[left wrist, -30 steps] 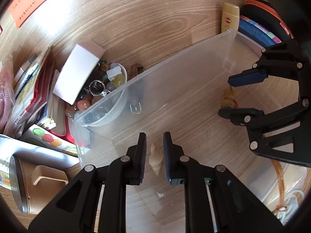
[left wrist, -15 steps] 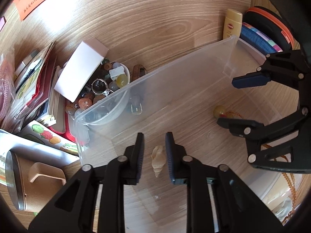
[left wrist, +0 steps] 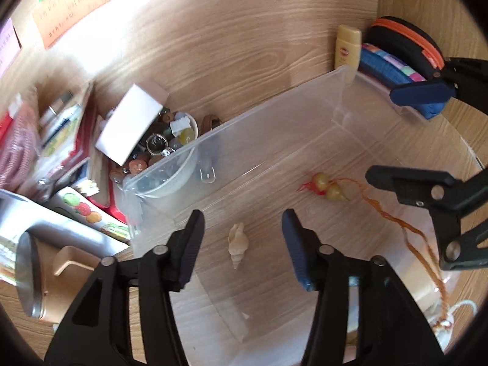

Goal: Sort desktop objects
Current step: 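Withdraw both grippers from the box back toward the remaining items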

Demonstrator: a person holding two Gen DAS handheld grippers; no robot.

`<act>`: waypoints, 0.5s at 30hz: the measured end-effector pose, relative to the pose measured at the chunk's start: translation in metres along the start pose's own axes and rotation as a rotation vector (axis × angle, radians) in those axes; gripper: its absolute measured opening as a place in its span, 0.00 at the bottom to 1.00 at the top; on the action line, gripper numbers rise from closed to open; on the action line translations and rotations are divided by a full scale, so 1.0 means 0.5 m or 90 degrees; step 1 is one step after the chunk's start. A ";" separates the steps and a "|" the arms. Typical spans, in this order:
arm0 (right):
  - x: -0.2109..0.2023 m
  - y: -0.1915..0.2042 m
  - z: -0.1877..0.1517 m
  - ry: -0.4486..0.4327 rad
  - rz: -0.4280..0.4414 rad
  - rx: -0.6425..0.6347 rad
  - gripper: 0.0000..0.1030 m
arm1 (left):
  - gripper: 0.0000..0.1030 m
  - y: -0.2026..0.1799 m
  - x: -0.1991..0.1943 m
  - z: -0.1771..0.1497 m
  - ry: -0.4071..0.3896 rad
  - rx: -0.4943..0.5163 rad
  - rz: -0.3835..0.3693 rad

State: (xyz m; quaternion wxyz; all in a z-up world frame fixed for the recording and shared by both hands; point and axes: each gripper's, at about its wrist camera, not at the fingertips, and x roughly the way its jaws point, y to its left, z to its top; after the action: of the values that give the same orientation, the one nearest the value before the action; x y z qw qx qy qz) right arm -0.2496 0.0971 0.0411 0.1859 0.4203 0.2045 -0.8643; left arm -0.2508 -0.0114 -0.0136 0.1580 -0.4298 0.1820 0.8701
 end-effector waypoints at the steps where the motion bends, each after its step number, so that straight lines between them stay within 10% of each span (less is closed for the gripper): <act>1: 0.000 -0.001 0.003 -0.004 -0.003 0.000 0.68 | 0.57 0.001 -0.009 -0.007 -0.007 0.003 0.004; 15: -0.097 -0.002 -0.089 -0.067 -0.009 0.029 0.77 | 0.88 -0.035 -0.133 -0.016 -0.073 -0.010 0.075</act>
State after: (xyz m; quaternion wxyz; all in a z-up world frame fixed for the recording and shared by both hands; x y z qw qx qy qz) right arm -0.1931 0.1280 0.0553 0.1806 0.3774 0.1773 -0.8908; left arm -0.1990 -0.0076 0.0323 0.1136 -0.3693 0.1909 0.9023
